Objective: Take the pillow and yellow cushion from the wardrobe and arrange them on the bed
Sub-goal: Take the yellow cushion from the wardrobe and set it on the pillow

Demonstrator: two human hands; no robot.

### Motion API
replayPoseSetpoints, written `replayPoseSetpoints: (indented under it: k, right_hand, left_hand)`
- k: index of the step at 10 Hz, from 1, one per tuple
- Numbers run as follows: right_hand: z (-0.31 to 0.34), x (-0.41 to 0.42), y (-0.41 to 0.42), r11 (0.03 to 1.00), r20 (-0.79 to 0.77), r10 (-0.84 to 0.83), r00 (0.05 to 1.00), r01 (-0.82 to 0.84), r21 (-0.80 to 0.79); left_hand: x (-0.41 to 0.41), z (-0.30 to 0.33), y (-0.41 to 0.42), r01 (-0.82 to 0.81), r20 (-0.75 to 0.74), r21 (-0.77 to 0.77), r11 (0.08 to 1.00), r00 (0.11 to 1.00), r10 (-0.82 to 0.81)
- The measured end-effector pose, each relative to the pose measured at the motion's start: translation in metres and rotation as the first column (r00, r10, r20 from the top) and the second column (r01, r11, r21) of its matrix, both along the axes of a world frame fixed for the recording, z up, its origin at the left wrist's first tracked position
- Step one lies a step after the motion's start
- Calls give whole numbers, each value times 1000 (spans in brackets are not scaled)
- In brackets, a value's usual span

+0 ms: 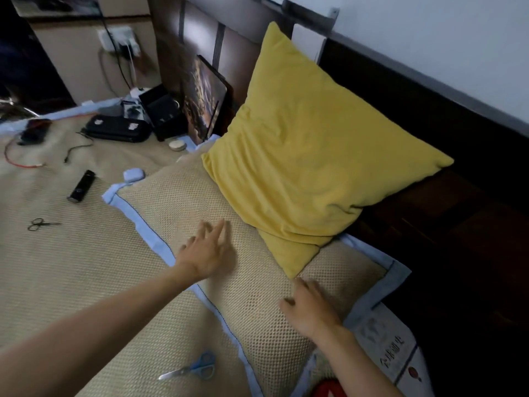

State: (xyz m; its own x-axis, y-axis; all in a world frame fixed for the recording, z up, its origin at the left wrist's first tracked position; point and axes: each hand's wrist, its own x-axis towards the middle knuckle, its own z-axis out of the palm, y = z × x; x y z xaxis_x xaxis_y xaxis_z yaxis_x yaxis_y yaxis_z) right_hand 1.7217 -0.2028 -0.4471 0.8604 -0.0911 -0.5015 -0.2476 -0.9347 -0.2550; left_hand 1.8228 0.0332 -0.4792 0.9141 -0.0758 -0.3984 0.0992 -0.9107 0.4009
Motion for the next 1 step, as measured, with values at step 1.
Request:
replayPoseSetpoints:
  k: [1]
  right_hand:
    - [36,4,-7,954,124,-128,984,89,286]
  left_hand:
    - [-22,26,-18,95,87,-22,995,992,-92]
